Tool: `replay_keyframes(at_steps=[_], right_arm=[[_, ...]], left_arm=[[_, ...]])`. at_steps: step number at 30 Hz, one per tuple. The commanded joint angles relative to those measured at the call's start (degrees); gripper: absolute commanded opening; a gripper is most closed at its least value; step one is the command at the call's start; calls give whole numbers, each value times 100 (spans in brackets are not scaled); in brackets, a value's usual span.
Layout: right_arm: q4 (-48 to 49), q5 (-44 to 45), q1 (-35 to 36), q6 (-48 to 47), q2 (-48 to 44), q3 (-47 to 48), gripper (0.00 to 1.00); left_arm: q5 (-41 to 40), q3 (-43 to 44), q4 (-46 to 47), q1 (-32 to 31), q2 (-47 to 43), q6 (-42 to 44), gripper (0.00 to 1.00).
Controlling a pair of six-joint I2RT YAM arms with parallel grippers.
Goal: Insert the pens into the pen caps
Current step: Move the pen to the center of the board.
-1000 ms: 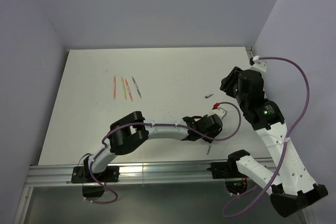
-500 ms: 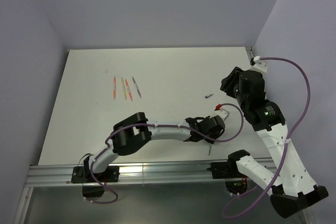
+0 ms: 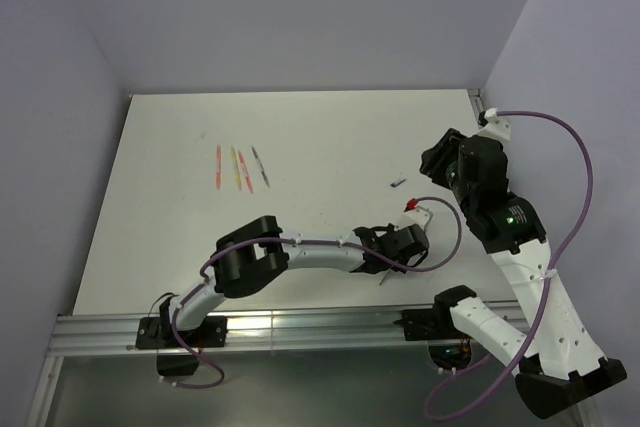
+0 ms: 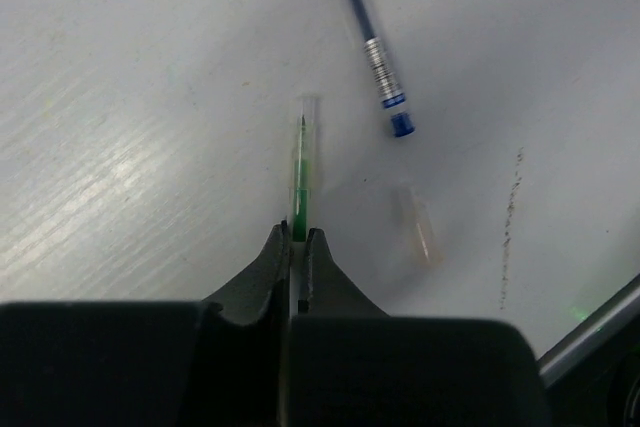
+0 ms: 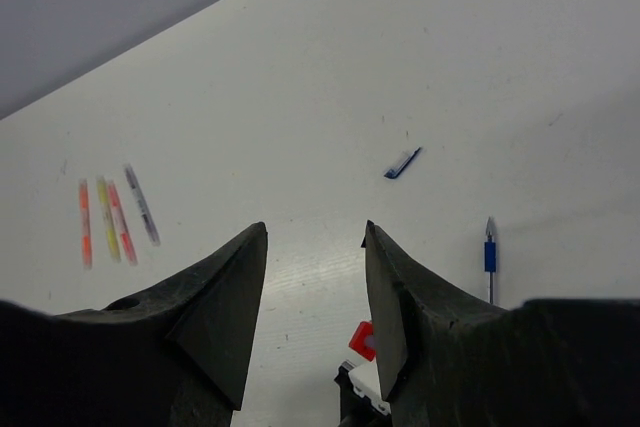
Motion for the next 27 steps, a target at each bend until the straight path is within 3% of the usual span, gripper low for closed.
replay_keyframes(at_steps=[1,7,11,19,27], right_arm=[[268,-80,-7,-68,-38,-60,52],[304,-264,2,-86,112,-16,51],[348,-396,2,-94,278,-33,51],[514,-388,-7,-86,560,-42,50],[567,-194,-51,-86,902,19,51]], left_arm=[[-441,-497,-602,11,-163,-357,0],[-249,-1815,-348,547,-1024,-841,0],[50,-2457,-207,864,-1534,-684,0],[-283,-2669,-41,890,-1799,1143,0],[-635,-2318,294,1127,-1342,2602,0]])
